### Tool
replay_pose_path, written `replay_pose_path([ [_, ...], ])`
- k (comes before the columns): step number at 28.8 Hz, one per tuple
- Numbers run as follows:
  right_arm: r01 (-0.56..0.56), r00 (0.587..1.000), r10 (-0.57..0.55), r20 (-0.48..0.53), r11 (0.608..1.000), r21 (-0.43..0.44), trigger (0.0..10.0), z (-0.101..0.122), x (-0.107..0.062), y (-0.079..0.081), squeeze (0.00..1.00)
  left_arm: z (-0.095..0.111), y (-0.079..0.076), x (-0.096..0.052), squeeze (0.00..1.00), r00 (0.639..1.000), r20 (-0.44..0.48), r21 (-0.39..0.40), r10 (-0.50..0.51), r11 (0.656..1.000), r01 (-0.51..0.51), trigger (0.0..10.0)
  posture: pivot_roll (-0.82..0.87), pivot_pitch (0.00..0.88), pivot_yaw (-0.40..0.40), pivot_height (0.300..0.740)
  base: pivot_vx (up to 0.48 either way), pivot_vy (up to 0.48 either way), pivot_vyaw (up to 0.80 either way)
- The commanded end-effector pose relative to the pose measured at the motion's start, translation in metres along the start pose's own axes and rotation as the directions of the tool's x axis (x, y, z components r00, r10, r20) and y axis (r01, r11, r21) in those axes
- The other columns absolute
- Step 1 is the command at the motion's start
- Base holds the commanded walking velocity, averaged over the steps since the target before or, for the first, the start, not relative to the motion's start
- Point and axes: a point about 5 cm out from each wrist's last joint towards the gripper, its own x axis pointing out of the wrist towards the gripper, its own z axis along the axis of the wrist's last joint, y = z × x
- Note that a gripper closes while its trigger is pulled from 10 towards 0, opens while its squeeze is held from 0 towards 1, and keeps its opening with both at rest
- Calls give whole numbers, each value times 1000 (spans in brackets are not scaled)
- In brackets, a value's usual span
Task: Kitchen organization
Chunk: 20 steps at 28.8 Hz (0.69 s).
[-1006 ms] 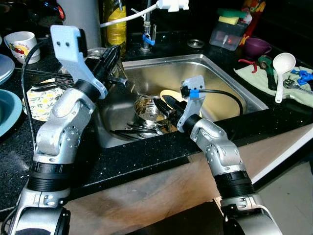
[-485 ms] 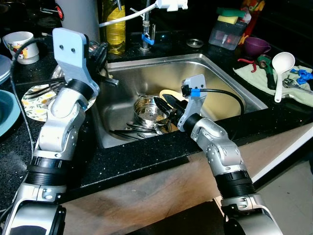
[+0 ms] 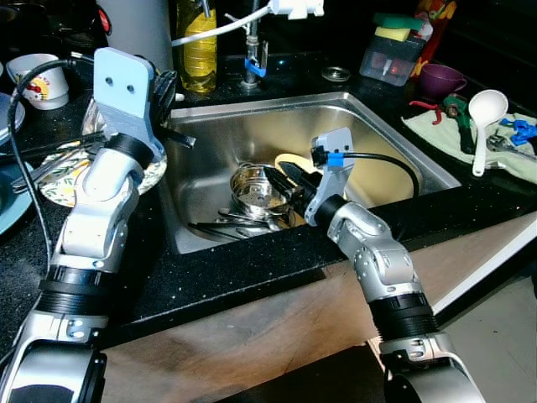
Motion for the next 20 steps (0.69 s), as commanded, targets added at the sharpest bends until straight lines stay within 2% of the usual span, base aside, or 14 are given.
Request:
replay_pose_path([
  [1,2,1000,-2,-12,1000,-7,10000,-5,-3,-1,0,3,-13,3,0,996,32,-90,-83,992,85,0,14,198,-46,740,0,0,0],
  [3,5,1000,-5,-12,1000,-9,10000,-5,-3,-2,0,7,-22,3,0,988,53,-168,-147,974,154,0,15,196,-45,740,0,0,0],
  [5,5,1000,-5,-11,1000,-10,10000,-5,-3,-2,0,9,-27,3,0,979,69,-200,-190,959,201,0,15,195,-45,740,0,0,0],
  [9,6,1000,-6,-10,1000,-11,10000,-4,-3,-2,0,11,-30,2,0,975,78,-222,-209,949,222,0,16,194,-45,740,0,0,0],
  [14,9,1000,-9,-4,1000,-17,10000,-3,-2,-1,0,21,-39,1,0,960,134,-355,-246,893,278,0,17,194,-44,740,0,0,0],
  [16,10,1000,-10,-2,1000,-17,10000,-3,-2,-1,0,26,-41,1,0,956,155,-395,-250,871,292,0,16,194,-43,740,0,0,0],
  [17,10,1000,-10,-2,1000,-17,10000,-3,-2,-1,0,26,-41,1,0,956,155,-395,-250,871,292,0,16,194,-43,740,0,0,0],
  [18,18,1000,-18,2,1000,-15,10000,-3,-2,-1,0,30,-41,2,0,961,168,-455,-220,848,273,0,16,194,-43,740,0,0,0],
  [19,18,1000,-18,2,1000,-15,10000,-3,-2,-1,0,30,-41,2,0,961,168,-455,-220,848,273,0,16,194,-43,740,0,0,0],
  [20,27,1000,-27,9,1000,-10,10000,-2,-2,-1,0,32,-38,3,0,971,167,-509,-171,828,234,0,14,193,-41,740,0,0,0],
])
